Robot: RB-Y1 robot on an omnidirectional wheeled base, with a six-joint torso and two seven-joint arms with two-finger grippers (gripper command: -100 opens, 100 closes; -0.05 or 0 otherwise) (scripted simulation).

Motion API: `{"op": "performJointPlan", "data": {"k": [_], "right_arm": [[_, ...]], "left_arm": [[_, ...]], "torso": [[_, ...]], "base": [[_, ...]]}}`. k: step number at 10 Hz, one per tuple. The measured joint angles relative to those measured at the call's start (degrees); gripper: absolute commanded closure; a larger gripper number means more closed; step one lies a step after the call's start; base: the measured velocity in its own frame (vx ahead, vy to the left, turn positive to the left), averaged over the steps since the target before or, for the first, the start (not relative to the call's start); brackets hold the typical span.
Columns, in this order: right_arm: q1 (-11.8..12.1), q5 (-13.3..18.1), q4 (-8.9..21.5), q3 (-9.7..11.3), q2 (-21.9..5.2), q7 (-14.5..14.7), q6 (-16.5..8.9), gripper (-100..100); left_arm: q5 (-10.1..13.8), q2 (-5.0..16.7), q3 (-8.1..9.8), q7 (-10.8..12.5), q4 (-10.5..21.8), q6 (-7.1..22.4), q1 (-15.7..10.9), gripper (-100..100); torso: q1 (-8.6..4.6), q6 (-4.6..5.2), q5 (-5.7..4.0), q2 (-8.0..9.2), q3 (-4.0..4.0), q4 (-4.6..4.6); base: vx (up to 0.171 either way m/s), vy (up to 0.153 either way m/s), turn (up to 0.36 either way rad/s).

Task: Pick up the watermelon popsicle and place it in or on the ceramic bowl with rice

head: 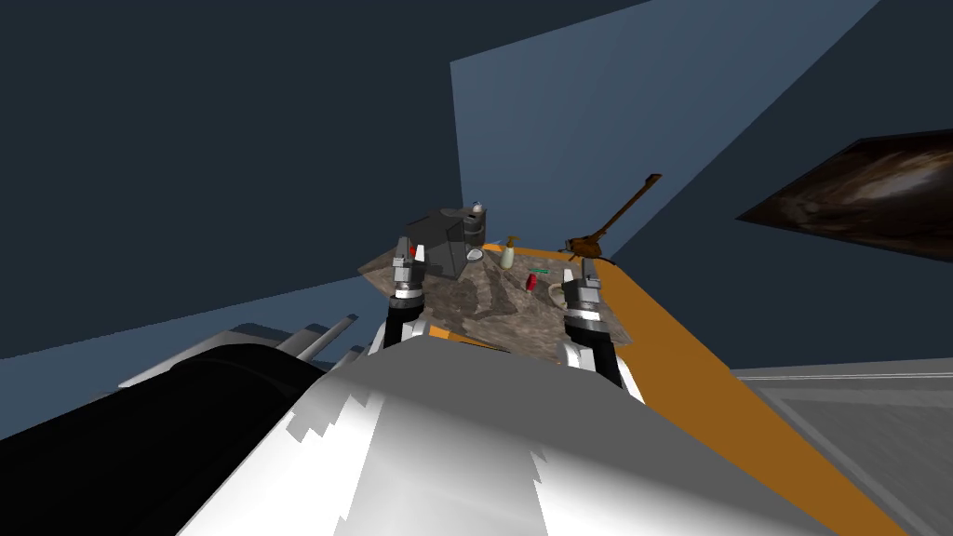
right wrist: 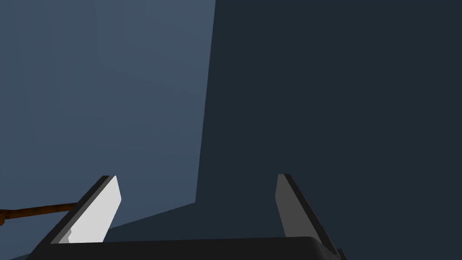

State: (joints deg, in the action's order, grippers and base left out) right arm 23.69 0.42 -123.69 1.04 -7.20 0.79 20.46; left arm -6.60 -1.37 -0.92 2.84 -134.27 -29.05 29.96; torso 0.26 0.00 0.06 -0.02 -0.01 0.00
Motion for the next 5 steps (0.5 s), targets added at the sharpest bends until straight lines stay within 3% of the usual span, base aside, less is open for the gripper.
{"op": "performJointPlan", "data": {"k": [5], "right_arm": [[-3.6, 4.1, 4.2, -1.9, -1.0, 7.3, 0.2, -100]], "left_arm": [[0.0, 0.0, 0.00, 0.0, 0.0, 0.0, 0.0, 0]], "torso": [[-0.04, -0.01, 0.00, 0.04, 0.03, 0.01]], "base": [[-0.009, 0.059, -0.045]]}}
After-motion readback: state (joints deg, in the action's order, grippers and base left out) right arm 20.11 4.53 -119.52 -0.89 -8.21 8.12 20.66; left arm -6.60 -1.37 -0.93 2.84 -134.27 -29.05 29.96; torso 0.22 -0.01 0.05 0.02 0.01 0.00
